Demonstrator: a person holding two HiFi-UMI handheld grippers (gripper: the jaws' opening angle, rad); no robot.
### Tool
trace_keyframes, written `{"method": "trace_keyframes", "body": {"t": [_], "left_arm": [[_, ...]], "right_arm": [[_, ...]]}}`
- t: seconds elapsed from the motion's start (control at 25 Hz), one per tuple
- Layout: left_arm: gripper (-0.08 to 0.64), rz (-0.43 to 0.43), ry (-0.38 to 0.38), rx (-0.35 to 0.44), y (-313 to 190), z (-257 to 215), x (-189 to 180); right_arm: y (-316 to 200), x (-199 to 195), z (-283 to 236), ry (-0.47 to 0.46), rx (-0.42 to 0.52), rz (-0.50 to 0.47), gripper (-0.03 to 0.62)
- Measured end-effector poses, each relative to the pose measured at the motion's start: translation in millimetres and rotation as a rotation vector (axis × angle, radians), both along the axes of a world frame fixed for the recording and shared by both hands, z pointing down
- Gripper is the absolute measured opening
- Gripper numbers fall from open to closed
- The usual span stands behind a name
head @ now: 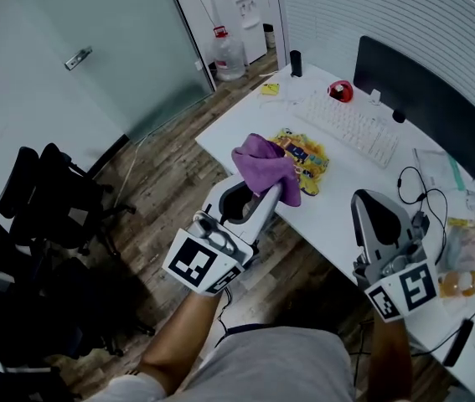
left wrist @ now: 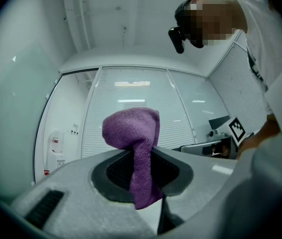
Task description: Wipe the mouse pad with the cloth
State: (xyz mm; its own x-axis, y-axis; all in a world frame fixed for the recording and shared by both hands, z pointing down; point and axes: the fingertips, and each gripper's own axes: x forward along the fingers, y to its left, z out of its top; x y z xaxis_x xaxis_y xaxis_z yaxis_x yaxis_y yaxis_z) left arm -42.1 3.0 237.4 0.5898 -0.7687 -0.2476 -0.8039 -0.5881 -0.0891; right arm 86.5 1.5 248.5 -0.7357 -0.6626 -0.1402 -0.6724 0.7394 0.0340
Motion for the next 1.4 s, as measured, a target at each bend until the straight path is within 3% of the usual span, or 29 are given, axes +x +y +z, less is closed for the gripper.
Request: {"method": "trace_keyframes", "body": {"t": [0.64,1.24,1.4], "left_arm": [[0.083,-0.021,-0.039,-0.061,-64.4,15.3,9.8],[0.083,0.095,-0.034,-0.083,-138.6,36.8,-8.8],[0.083,0.135,-0.039,-0.091,-151.9,43.1,-12.3]], "right_arm": [[-63.4,-2.0,26.0,0.053,-0.073,-0.004,0.012],[-116.1,-31.0,62.9,0.14,-0.166,0.119,0.015],[-124.8,-36.8,74.0,0.159,-0.198,0.159,0.091]]}}
